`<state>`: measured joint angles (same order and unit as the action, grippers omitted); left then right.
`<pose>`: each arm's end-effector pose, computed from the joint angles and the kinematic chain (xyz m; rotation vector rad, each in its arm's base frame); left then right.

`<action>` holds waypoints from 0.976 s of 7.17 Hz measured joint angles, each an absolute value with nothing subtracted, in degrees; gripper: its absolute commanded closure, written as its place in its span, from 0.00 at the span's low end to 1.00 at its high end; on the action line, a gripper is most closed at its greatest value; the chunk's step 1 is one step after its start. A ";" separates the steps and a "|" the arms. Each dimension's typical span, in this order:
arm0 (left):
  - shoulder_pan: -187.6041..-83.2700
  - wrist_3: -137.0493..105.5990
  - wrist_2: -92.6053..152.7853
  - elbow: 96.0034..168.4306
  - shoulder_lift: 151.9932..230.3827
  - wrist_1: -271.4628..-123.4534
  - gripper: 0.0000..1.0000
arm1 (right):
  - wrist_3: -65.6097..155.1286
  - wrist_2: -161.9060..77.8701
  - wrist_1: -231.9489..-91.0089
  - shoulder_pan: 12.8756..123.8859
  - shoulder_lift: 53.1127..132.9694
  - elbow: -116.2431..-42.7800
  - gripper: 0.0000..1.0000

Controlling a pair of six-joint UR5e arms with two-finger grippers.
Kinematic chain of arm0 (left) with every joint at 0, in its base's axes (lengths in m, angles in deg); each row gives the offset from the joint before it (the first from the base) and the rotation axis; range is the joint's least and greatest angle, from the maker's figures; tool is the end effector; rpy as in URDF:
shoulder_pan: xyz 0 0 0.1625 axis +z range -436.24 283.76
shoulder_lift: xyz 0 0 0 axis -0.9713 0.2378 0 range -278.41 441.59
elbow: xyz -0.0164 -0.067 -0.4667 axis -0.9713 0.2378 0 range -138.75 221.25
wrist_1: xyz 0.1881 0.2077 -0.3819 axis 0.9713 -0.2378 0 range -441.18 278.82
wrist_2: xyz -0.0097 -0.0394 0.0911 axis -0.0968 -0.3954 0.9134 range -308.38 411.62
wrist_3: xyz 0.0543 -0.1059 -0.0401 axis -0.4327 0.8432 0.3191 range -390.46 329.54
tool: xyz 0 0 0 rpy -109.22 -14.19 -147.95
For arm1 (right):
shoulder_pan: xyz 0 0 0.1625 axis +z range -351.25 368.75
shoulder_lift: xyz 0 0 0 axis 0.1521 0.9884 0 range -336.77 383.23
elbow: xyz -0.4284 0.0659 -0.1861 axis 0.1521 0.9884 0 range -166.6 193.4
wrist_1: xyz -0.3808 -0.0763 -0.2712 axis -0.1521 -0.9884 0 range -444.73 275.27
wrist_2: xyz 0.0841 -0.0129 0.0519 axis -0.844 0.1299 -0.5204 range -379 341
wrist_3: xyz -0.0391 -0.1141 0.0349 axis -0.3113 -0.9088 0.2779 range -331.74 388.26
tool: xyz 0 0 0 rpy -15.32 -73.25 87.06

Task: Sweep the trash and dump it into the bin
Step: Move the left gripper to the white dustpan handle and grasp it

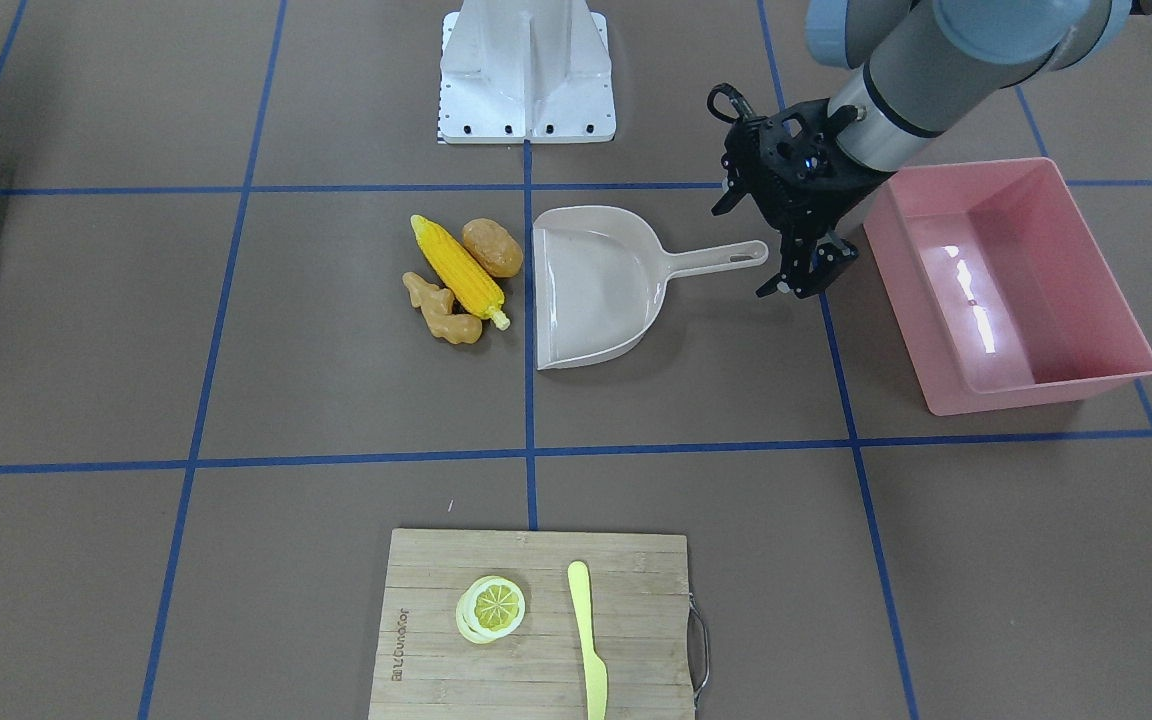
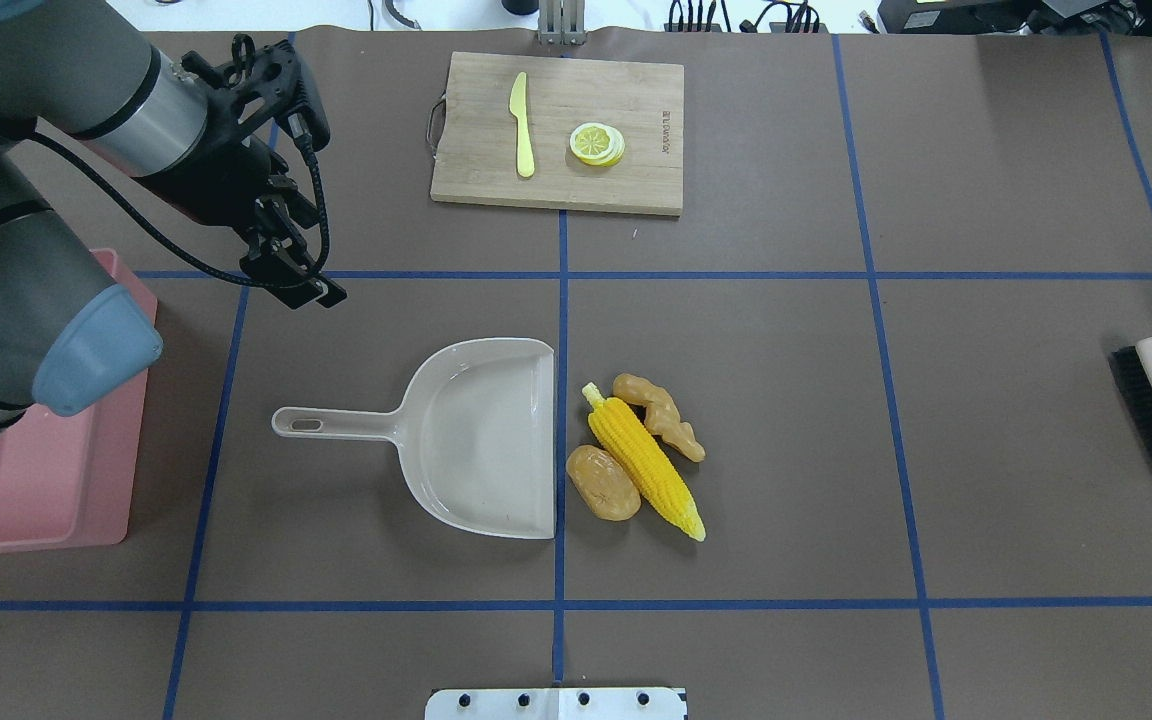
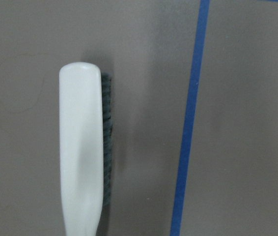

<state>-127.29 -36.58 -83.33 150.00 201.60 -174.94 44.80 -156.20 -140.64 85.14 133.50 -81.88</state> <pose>0.3845 -0.5465 0.2041 0.6576 0.9898 1.0553 -0.0536 -0.3963 0.7705 0.0911 -0.8692 -0.0893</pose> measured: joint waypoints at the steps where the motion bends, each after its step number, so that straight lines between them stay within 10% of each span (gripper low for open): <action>1: -127.04 -37.57 -83.20 150.31 201.82 -176.47 0.01 | 47.69 -156.71 -139.52 83.35 135.85 -83.58 0.00; 7: -124.36 -41.24 -81.17 149.21 191.71 -204.31 0.03 | 69.91 -151.10 -128.90 67.47 140.44 -86.27 0.00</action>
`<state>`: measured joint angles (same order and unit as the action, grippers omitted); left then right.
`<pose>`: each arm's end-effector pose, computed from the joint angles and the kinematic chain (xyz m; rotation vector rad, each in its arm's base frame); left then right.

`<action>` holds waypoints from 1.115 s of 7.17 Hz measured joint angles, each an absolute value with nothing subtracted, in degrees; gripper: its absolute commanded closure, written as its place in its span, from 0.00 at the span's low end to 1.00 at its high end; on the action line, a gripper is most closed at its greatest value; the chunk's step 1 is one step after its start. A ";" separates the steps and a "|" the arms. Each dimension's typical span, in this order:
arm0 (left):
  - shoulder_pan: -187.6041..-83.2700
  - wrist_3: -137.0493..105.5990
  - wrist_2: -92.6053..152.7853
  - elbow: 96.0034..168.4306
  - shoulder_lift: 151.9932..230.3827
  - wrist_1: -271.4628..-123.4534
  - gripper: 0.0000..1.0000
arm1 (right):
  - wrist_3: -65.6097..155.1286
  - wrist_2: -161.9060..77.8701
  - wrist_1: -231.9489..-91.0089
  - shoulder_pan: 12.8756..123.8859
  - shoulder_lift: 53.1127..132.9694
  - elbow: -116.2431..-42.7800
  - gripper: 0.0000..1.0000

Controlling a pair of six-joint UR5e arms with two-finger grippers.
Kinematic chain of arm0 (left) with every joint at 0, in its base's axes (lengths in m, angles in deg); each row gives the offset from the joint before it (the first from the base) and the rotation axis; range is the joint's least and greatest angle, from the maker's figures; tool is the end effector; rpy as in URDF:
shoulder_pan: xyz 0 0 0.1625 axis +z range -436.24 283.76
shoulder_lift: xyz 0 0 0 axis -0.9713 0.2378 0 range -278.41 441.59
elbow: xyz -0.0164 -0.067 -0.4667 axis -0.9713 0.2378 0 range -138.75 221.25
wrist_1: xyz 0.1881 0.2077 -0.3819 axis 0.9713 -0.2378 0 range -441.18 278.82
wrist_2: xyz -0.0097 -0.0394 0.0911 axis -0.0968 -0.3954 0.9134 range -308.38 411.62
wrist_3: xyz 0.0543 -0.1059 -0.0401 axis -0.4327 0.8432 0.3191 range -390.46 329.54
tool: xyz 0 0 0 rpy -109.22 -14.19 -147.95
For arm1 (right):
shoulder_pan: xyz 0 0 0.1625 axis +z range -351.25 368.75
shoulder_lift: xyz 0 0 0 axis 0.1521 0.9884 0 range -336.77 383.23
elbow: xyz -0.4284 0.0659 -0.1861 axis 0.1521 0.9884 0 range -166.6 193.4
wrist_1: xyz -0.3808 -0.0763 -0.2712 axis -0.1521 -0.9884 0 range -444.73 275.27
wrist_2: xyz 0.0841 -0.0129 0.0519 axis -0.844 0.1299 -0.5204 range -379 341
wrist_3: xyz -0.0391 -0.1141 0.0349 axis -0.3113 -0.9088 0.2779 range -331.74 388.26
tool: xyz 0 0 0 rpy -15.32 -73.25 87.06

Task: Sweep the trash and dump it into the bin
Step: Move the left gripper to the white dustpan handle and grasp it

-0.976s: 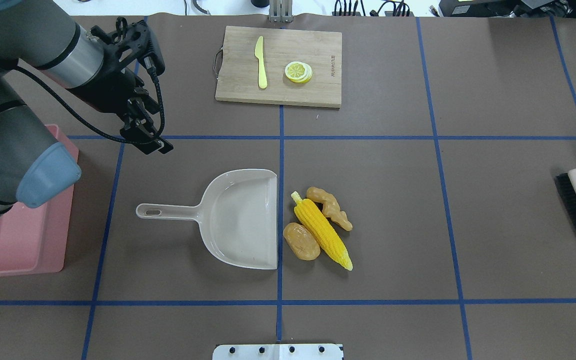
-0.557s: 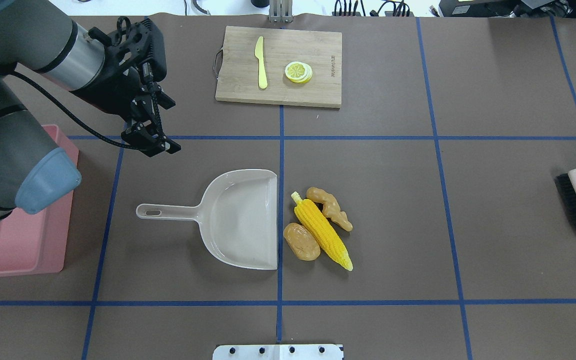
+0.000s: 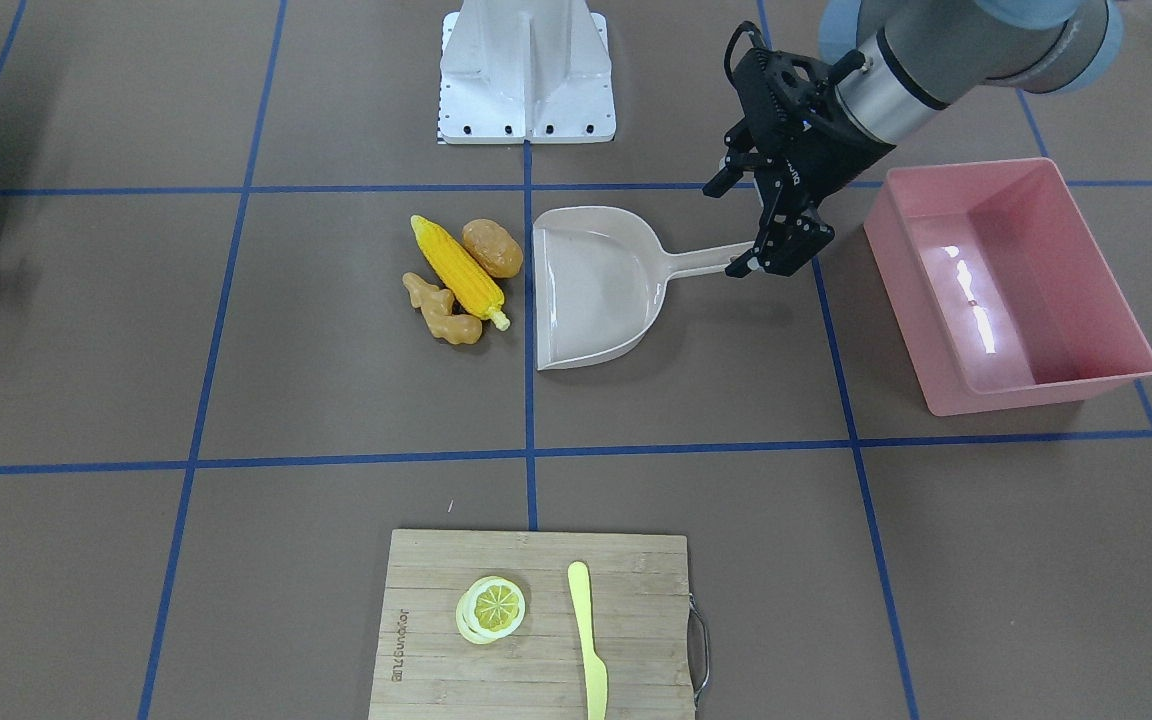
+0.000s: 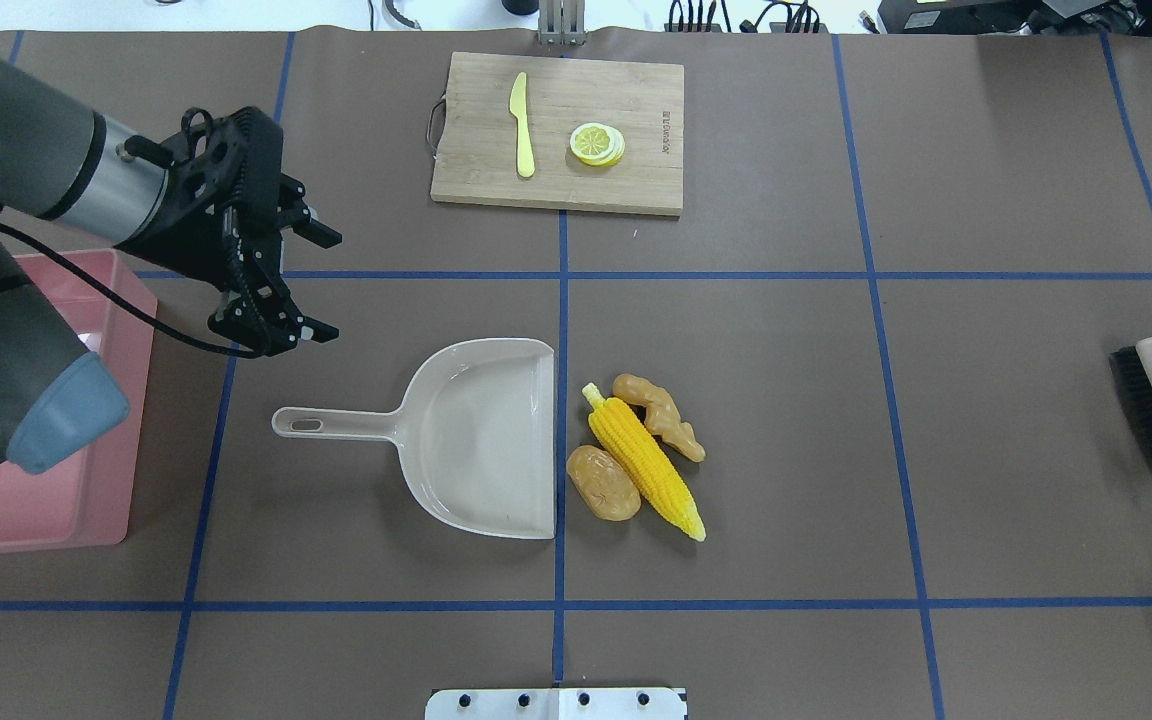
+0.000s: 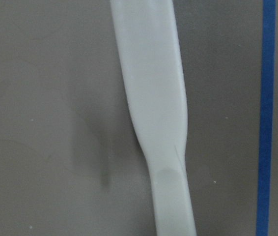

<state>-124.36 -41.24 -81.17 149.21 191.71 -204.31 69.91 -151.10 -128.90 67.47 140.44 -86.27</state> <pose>0.3912 -0.5080 0.2604 1.0330 1.0059 1.2277 -0.1395 -0.3243 0.7538 -0.0487 -0.8574 -0.0115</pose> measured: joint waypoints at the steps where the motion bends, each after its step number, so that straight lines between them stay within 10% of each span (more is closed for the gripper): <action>1: -122.74 -39.06 -79.62 147.85 189.66 -210.98 0.03 | 70.25 -150.74 -128.76 66.90 141.01 -86.32 0.03; 5: -116.64 -30.44 -73.59 143.60 184.33 -233.01 0.07 | 70.32 -150.06 -127.87 66.36 143.10 -86.43 1.00; 8: -114.94 -29.30 -71.01 137.57 184.08 -239.37 0.04 | 70.34 -150.09 -127.57 65.24 143.14 -86.68 1.00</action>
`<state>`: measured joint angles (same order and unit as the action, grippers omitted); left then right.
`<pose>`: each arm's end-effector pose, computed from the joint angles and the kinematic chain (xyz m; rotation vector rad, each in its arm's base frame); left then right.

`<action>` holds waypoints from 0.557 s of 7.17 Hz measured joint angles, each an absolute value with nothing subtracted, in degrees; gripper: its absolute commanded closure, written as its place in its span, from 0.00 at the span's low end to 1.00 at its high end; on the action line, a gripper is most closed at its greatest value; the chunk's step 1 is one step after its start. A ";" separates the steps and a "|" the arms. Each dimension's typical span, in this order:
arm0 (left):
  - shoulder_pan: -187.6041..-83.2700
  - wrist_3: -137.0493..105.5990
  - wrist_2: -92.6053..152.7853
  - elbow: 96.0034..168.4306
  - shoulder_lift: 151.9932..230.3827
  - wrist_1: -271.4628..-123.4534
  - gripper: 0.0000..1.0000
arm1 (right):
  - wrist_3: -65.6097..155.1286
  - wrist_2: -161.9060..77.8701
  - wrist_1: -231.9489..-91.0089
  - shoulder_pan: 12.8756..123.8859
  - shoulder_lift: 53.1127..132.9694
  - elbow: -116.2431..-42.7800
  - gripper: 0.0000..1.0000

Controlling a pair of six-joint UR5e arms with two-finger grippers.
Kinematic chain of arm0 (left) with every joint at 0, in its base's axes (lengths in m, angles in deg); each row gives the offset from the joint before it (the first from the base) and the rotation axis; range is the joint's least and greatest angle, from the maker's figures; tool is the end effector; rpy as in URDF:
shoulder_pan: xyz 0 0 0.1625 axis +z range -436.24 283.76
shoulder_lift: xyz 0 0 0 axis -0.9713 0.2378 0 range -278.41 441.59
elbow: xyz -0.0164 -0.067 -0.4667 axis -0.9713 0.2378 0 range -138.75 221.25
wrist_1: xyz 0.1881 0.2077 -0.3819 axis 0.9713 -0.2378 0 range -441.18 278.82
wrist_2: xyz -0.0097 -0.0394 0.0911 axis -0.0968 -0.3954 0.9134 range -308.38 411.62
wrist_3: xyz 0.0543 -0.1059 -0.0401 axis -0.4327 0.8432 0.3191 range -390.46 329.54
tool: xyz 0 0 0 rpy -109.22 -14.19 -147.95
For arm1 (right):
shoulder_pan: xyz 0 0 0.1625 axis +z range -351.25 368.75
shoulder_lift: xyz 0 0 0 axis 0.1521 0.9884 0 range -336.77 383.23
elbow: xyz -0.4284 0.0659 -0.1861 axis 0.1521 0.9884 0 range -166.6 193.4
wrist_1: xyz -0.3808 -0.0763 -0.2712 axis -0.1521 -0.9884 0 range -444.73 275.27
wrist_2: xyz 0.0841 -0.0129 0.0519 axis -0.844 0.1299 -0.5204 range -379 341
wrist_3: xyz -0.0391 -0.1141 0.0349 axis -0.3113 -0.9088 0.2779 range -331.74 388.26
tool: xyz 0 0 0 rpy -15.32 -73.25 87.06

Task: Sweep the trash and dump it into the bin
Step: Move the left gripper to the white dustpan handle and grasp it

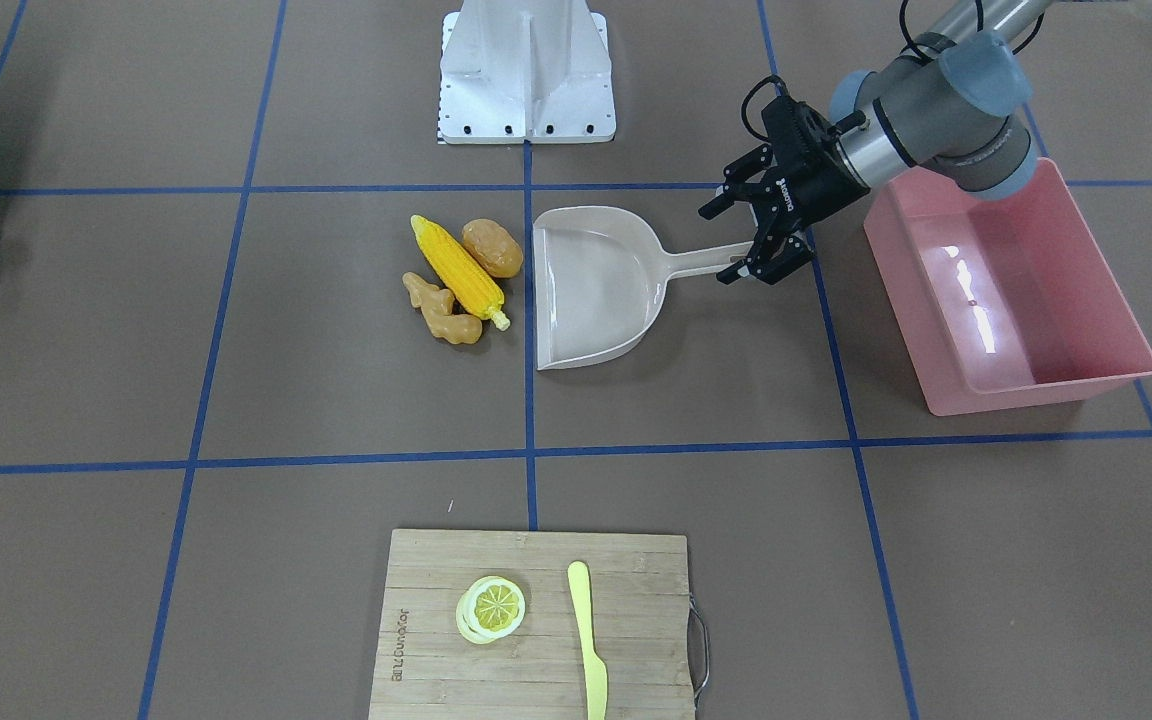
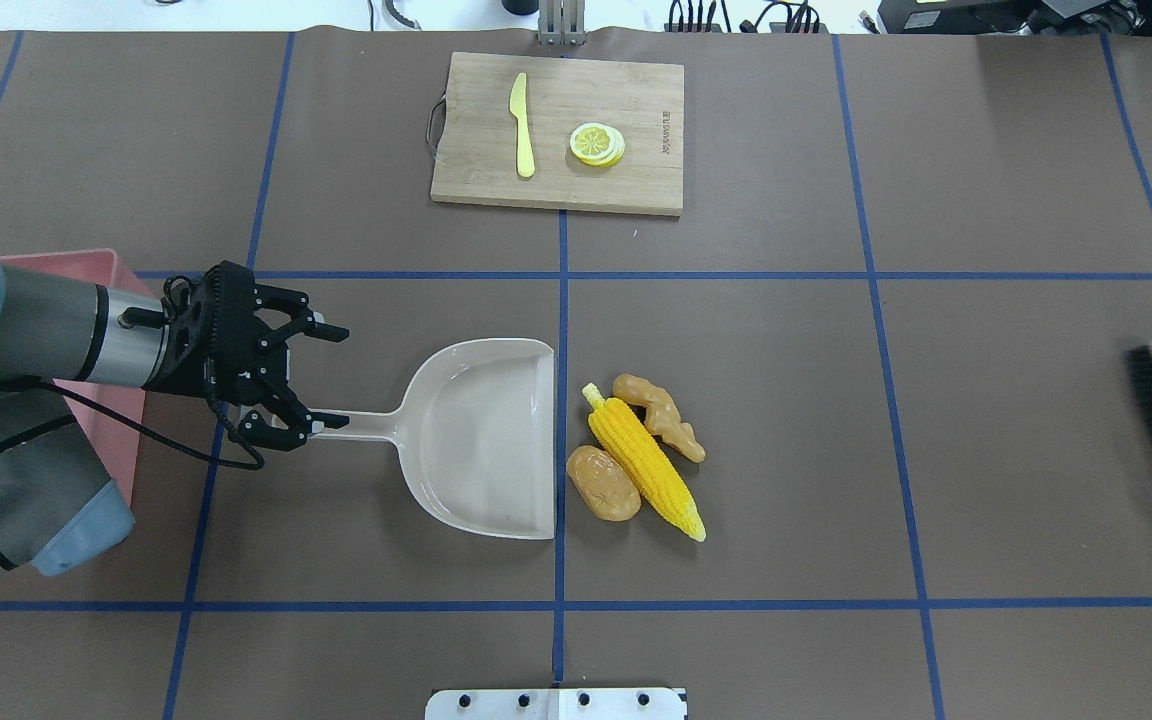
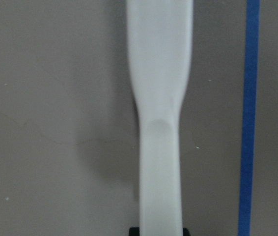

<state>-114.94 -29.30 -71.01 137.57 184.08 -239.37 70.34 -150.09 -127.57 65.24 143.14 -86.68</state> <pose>0.4609 -0.4531 0.3825 1.1902 1.1245 1.1136 -0.1367 -0.2985 0.7639 -0.0705 -0.8342 -0.0302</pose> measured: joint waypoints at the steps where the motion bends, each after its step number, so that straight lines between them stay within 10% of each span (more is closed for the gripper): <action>1: -114.14 -29.32 -70.54 136.96 184.32 -238.39 0.03 | 70.32 -150.27 -127.60 64.21 143.01 -87.36 1.00; 4: -112.82 -29.48 -69.97 135.76 185.48 -234.87 0.03 | 74.62 -150.67 -133.08 58.31 141.11 -95.50 1.00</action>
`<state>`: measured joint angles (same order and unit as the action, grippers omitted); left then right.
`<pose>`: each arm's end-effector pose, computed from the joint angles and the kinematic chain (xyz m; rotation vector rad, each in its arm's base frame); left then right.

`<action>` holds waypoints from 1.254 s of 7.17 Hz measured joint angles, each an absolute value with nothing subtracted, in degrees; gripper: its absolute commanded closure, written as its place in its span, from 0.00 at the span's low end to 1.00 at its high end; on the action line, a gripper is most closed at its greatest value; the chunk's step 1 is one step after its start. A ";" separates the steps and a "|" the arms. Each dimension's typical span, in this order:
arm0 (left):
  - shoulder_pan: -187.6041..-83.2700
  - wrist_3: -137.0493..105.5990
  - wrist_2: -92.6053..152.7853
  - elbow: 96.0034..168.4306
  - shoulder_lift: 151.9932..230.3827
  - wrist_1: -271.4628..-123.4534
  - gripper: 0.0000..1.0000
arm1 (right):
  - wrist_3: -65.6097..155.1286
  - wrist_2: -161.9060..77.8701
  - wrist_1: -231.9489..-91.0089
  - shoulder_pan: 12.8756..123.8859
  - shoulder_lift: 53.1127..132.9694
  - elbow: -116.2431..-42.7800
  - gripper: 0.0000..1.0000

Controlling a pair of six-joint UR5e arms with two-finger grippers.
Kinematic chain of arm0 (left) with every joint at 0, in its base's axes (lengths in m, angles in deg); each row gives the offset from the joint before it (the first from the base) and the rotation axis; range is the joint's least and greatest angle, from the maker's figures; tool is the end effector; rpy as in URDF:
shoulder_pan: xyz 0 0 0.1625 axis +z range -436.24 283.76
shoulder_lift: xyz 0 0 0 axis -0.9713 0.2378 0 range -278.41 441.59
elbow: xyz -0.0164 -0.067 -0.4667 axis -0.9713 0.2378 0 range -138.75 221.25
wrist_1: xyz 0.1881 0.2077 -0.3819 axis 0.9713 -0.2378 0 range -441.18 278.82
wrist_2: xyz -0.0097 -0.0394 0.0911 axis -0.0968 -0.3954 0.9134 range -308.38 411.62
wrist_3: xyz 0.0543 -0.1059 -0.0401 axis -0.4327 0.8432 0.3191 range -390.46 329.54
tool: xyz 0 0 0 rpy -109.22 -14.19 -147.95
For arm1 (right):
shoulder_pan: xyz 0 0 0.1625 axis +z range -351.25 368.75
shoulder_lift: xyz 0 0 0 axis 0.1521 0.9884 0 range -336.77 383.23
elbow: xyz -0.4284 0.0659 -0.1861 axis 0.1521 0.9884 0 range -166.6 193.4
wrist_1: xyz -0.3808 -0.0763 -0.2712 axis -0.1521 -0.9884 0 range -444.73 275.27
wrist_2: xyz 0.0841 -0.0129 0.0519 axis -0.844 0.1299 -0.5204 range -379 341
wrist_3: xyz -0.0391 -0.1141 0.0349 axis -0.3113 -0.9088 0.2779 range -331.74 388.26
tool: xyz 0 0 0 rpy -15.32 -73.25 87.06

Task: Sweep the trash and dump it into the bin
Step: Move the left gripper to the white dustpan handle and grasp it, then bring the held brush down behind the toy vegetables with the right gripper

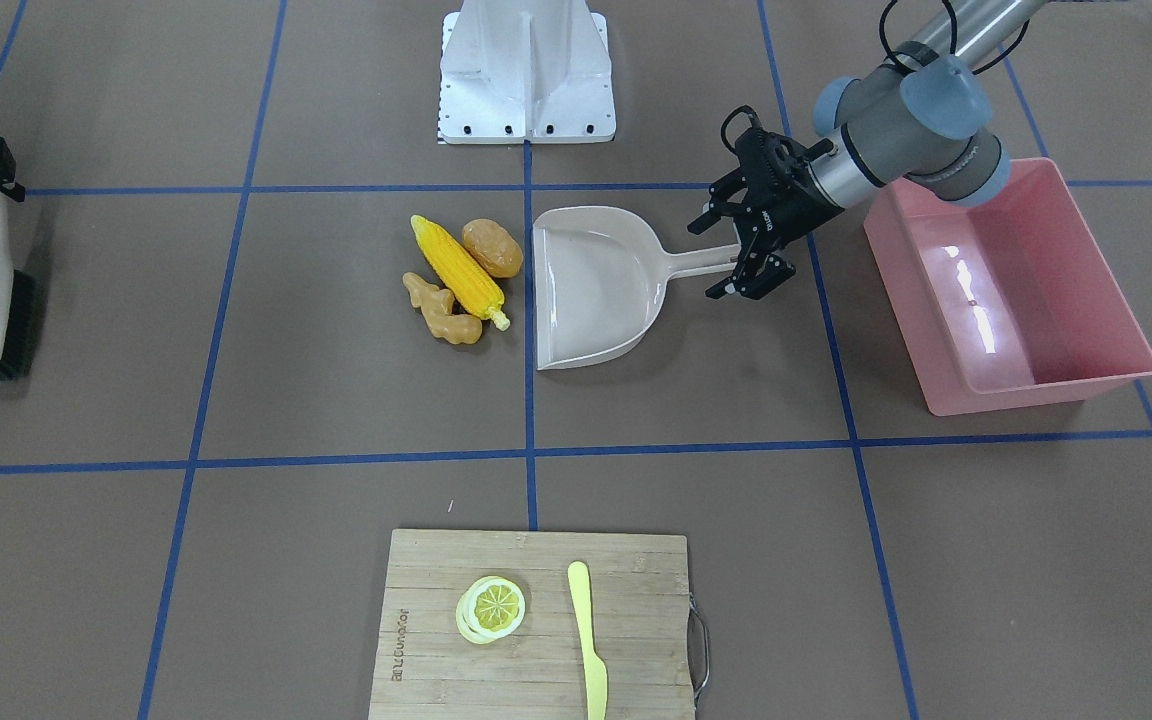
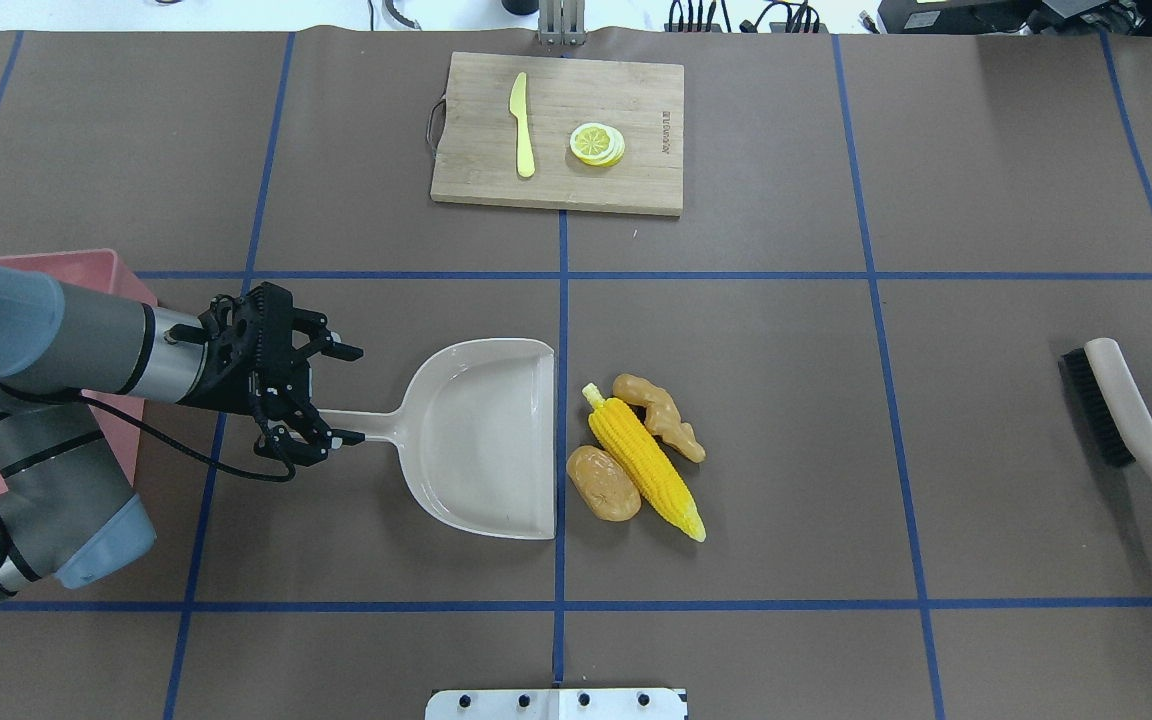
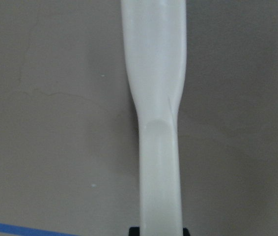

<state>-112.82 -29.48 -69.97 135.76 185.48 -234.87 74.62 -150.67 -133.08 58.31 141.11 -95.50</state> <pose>0.4932 -0.4499 0.3929 1.0978 1.1056 1.1282 -0.1975 -0.3086 0.6756 -0.0901 -0.8867 -0.1108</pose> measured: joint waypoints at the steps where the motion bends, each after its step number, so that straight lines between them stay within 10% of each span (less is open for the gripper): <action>1: -112.24 -29.54 -68.91 134.88 185.79 -234.71 0.03 | 80.38 -149.80 -139.67 54.15 138.62 -101.87 1.00; 4: -109.12 -29.34 -66.36 133.88 186.77 -233.90 0.03 | 94.22 -142.39 -159.52 39.53 127.48 -115.58 1.00; 9: -107.26 -29.34 -63.80 132.93 187.29 -232.34 0.03 | 99.94 -132.07 -192.27 26.40 96.22 -114.35 1.00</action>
